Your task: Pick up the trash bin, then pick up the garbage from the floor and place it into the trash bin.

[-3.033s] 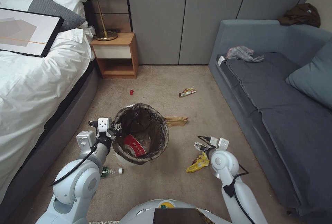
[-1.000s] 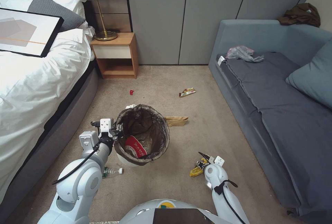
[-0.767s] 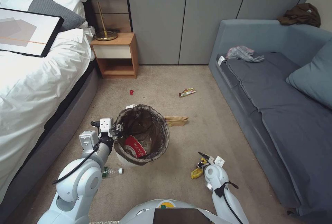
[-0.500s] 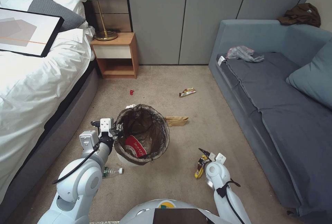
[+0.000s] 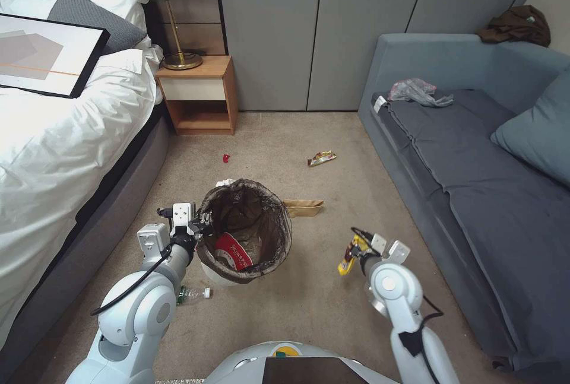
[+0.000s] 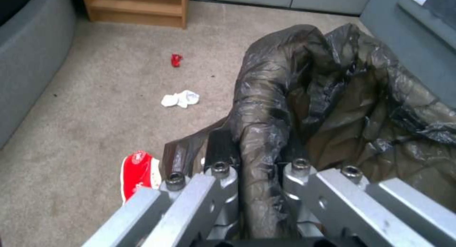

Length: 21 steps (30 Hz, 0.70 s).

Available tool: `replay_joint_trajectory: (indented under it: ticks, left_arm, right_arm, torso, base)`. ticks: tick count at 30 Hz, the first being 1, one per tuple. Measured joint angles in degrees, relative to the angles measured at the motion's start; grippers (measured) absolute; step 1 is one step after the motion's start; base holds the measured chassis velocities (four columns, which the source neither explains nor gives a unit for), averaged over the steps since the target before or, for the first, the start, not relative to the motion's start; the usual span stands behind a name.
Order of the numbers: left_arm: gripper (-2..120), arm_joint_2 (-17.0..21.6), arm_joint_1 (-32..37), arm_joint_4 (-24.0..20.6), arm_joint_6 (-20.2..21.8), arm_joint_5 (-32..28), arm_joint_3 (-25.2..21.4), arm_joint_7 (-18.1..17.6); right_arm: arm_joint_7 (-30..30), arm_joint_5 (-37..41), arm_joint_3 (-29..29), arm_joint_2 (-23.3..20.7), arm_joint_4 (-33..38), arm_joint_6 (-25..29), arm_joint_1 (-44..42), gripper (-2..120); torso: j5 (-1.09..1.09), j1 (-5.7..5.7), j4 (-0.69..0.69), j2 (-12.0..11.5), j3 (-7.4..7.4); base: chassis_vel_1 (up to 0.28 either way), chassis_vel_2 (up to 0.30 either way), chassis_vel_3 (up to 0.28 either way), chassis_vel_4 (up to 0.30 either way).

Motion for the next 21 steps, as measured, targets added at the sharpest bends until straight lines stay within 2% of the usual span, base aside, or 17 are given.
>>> replay_joint_trajectory:
  ticks: [1, 2, 5, 6, 7, 9, 10, 13, 14, 16, 19, 20, 21]
  left_arm:
    - [6, -0.05, -0.04, -0.01, 0.18, -0.06, 0.19, -0.08]
    - [6, -0.05, -0.04, -0.01, 0.18, -0.06, 0.19, -0.08]
    - [6, -0.16, -0.04, 0.07, 0.21, -0.13, 0.45, -0.23]
    - [6, -0.31, 0.05, 0.08, 0.22, -0.23, 0.61, -0.42]
    - [6, -0.31, 0.05, 0.08, 0.22, -0.23, 0.61, -0.42]
    - [6, -0.53, 0.26, -0.09, 0.24, -0.85, 0.91, -0.81]
    - [6, -0.53, 0.26, -0.09, 0.24, -0.85, 0.91, -0.81]
    - [6, -0.31, 0.32, -0.61, 0.25, -2.04, 1.12, -1.58]
    - [6, -0.31, 0.32, -0.61, 0.25, -2.04, 1.12, -1.58]
    - [6, -0.02, 0.3, -0.6, 0.26, -2.53, 1.17, -2.1]
    - [6, -0.01, 0.32, -0.6, 0.27, -2.63, 1.22, -2.25]
    - [6, -0.22, 0.4, -0.51, 0.28, -2.7, 1.47, -2.29]
    - [6, -0.59, 0.37, -0.24, 0.29, -2.59, 1.83, -2.22]
  right_arm:
    - [0.98, 2.08, -0.01, -1.55, 6.59, -1.26, -0.33, 0]
    - [0.98, 2.08, -0.01, -1.55, 6.59, -1.26, -0.33, 0]
    - [1.47, 6.32, -0.03, -5.16, 17.13, -4.38, 0.21, 0]
    - [1.77, 10.28, 0.0, -7.18, 21.19, -5.77, 1.36, 0]
    - [1.77, 10.28, 0.0, -7.18, 21.19, -5.77, 1.36, 0]
    - [1.41, 16.11, -0.23, -11.43, 26.31, -6.23, 3.79, 0]
    - [1.41, 16.11, -0.23, -11.43, 26.31, -6.23, 3.79, 0]
    - [-2.82, 19.22, -1.6, -21.92, 29.91, -6.29, 6.9, 0]
    - [-2.82, 19.22, -1.6, -21.92, 29.91, -6.29, 6.9, 0]
    - [-7.48, 17.82, -3.19, -28.39, 29.91, -6.3, 9.71, 0]
    - [-8.47, 18.29, -4.4, -30.7, 29.79, -6.3, 11.72, 0]
    - [-9.76, 20.38, -8.25, -34.22, 29.33, -6.28, 16.66, 0]
    - [-9.85, 23.89, -16.14, -36.17, 28.62, -6.25, 23.74, 0]
  torso:
    - [0.0, 0.0, 0.0, 0.0, 0.0]
    - [0.0, 0.0, 0.0, 0.0, 0.0]
    - [-0.01, 0.0, 0.0, 0.01, -0.01]
    - [0.0, 0.0, 0.0, 0.01, -0.01]
    - [0.0, 0.0, 0.0, 0.01, -0.01]
    - [0.0, 0.0, 0.01, 0.01, -0.01]
    - [0.0, 0.0, 0.01, 0.01, -0.01]
    - [0.0, 0.0, 0.0, 0.01, -0.01]
    - [0.0, 0.0, 0.0, 0.01, -0.01]
    - [0.02, 0.0, -0.01, 0.01, 0.0]
    - [0.01, 0.0, 0.0, 0.01, 0.0]
    - [0.02, 0.0, 0.0, 0.01, 0.0]
    - [0.0, 0.0, 0.0, 0.01, 0.0]
  base:
    - [0.0, 0.0, 0.0, 0.0]
    - [0.0, 0.0, 0.0, 0.0]
    - [0.0, 0.0, 0.0, 0.0]
    - [0.0, 0.0, 0.0, 0.0]
    - [0.0, 0.0, 0.0, 0.0]
    - [0.0, 0.0, 0.0, 0.0]
    - [0.0, 0.0, 0.0, 0.0]
    - [0.0, 0.0, 0.0, 0.0]
    - [0.0, 0.0, 0.0, 0.0]
    - [0.0, 0.0, 0.0, 0.0]
    - [0.0, 0.0, 0.0, 0.0]
    - [0.0, 0.0, 0.0, 0.0]
    - [0.0, 0.0, 0.0, 0.0]
